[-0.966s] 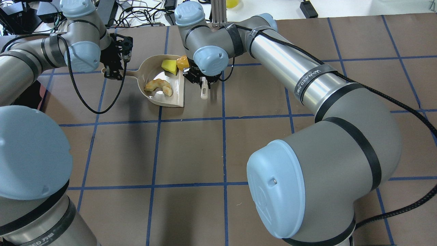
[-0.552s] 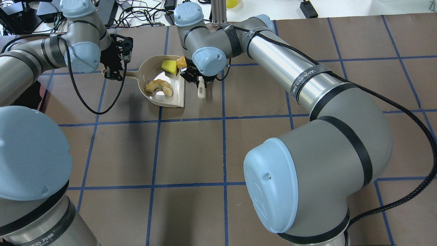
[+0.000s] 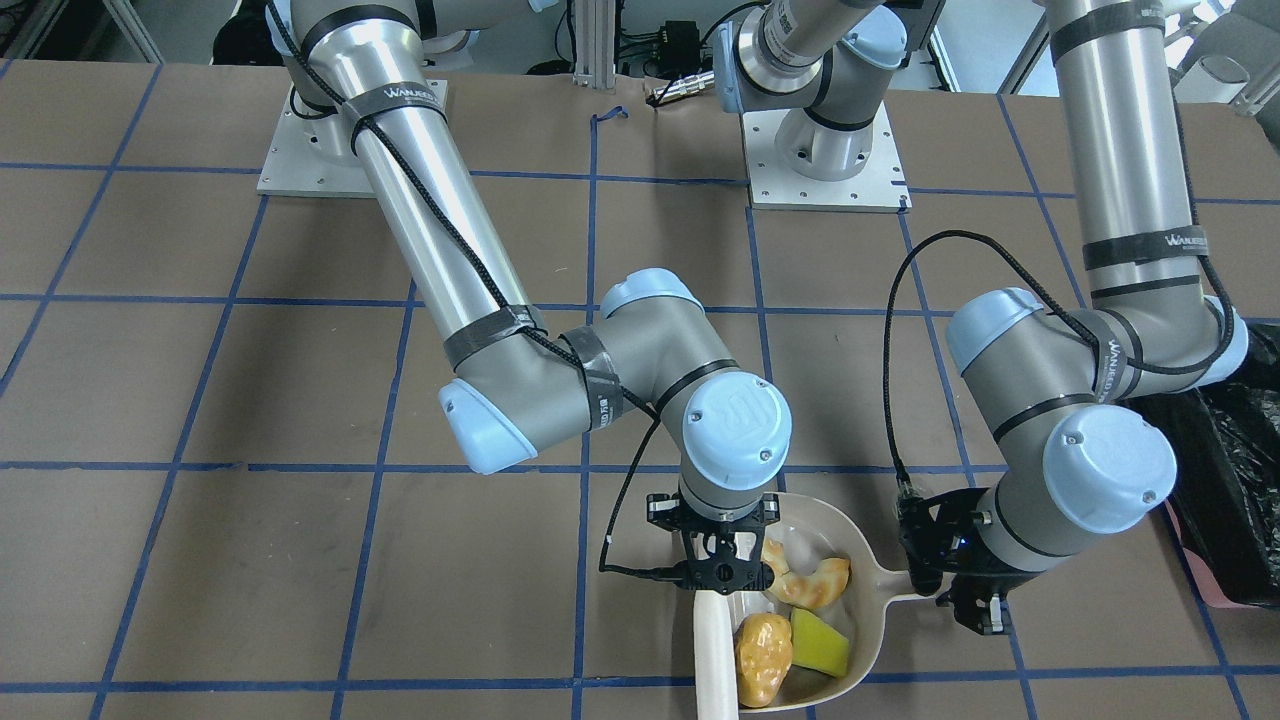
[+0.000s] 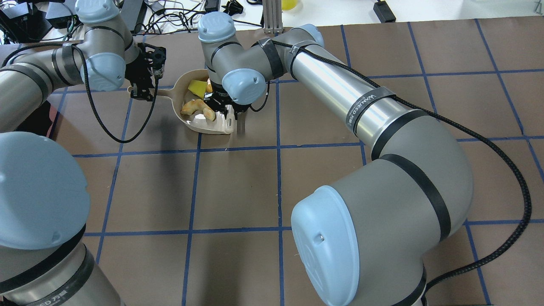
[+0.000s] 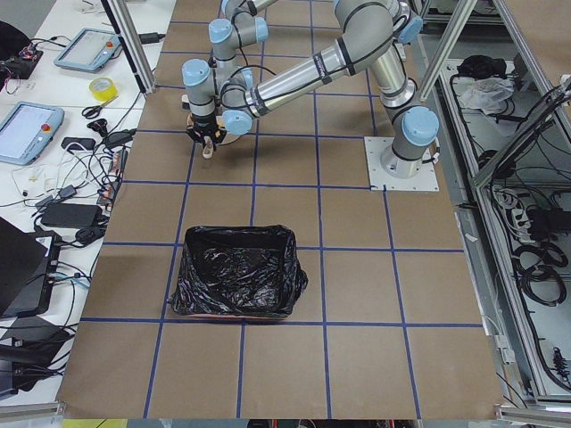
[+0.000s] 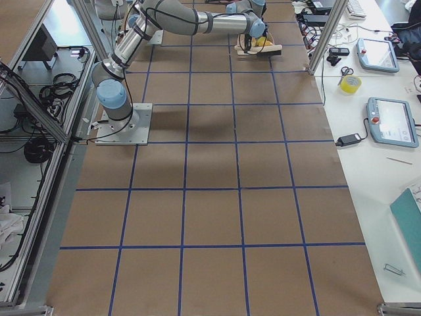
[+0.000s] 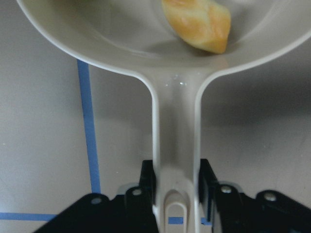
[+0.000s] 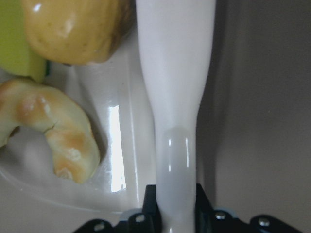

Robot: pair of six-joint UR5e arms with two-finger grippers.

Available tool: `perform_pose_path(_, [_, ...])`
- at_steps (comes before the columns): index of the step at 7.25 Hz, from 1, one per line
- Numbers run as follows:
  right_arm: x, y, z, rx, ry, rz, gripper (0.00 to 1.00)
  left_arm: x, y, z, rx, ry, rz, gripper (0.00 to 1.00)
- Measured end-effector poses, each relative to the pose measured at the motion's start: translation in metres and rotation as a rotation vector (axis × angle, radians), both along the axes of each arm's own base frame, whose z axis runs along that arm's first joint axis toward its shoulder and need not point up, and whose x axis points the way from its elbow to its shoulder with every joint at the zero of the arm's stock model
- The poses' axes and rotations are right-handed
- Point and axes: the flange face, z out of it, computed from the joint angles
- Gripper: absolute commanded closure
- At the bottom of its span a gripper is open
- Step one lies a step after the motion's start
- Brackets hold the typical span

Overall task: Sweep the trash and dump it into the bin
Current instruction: 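Sweep the yellow sponge and remaining items into the dustpan with the brush, then lift the dustpan toward the black bin with left gripper while right returns brush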

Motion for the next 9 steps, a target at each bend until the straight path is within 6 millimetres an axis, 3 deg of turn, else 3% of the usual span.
perform_pose_path(2, [0.019,0.018,0.006,0.007,-0.004,-0.01,1.0,0.0,0.0,0.0,0.0,0.002,0.0,1.0])
perform_pose_path(3, [0.02,0.023,0.015,0.015,0.001,-0.007,1.0,0.0,0.0,-0.001,0.001,0.002,0.0,1.0])
perform_pose_path(6, [-0.003,0.025,0.035,0.036,0.023,-0.012,1.0,0.0,0.0,0.0,-0.002,0.007,0.001,1.0])
perform_pose_path(7, [-0.033,0.018,0.047,0.055,0.033,-0.028,1.0,0.001,0.0,0.001,-0.005,0.018,0.003,1.0])
perform_pose_path(9, [-0.137,0.01,0.087,0.09,0.039,-0.048,1.0,0.008,0.0,0.002,-0.01,0.054,0.004,1.0])
